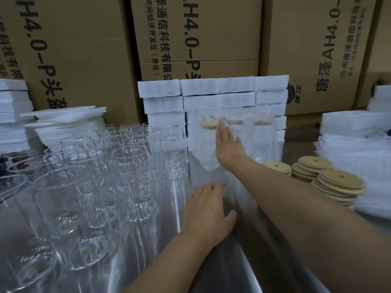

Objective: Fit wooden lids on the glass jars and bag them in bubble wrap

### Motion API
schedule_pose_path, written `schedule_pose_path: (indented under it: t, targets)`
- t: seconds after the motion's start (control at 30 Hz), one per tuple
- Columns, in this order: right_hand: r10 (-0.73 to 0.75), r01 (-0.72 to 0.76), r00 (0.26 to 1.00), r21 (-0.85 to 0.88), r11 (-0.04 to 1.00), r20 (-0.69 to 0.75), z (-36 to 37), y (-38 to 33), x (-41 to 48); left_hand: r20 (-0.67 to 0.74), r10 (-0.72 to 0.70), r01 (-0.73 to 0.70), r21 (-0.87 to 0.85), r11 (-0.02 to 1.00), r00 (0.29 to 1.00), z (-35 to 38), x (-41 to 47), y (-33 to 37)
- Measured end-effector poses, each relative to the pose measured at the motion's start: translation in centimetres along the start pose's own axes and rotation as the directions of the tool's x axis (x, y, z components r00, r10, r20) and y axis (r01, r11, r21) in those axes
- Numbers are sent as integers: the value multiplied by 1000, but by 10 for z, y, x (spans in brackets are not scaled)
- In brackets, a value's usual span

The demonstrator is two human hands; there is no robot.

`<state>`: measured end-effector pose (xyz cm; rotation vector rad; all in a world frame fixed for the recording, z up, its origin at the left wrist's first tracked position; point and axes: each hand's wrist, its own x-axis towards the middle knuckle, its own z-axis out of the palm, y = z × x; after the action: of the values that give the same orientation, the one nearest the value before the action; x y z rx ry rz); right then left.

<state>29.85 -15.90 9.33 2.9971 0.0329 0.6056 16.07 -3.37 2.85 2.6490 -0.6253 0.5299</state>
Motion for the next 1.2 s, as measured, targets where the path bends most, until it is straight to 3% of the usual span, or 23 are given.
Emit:
schedule_pose_path:
  t: [0.07,0.17,0.27,0.37,0.43,0.5,0.57,0.7,0.77,0.83,0.93,1.0,1.1,1.2]
  targets:
    - [0,10,998,-181,983,58,-1,3,-3,2,9,-9,-1,1000,1000,0,0,0]
    - [35,-14,996,-249,968,79,-5,-2,-5,0,6,-6,-21,1000,1000,-1,0,-2]
    - [-85,74,984,-76,994,-159,-15,-17,-5,22,10,-10,-23,1000,1000,-2,0,-2]
    - [-339,396,846,60,916,-412,-30,-43,-6,25,22,-21,-32,999,999,-3,-2,-1]
    - [-381,468,868,269,842,-317,-42,-63,-9,19,28,-27,-43,999,999,-4,-2,-2]
    - [-398,389,915,421,819,-71,-46,-76,-10,44,42,-39,-68,997,998,-4,-3,-1]
    - [-366,338,930,370,865,6,-46,-84,-12,90,85,-78,-85,993,992,-4,-4,1]
    - [-193,229,971,323,918,-141,-46,-87,-23,75,160,-152,-109,982,984,-1,-3,1]
    - [-121,198,974,465,863,-189,-42,-81,-32,69,136,-127,-128,984,988,0,-1,-2]
    - [-91,187,979,642,743,-181,-39,-71,-44,54,109,-99,-154,983,993,0,0,-5]
    - [9,198,965,747,635,-263,-42,-54,-66,-50,65,-76,-249,965,997,0,2,-7]
    - [116,215,927,762,611,-355,-46,-44,-82,-178,-25,-33,-315,949,984,-2,5,-5]
    - [197,279,862,762,585,-466,-46,-31,-108,-304,-287,96,-515,852,908,-3,9,-5]
    - [192,376,801,727,575,-566,-37,-25,-133,-143,-474,234,-725,647,869,-1,12,-12]
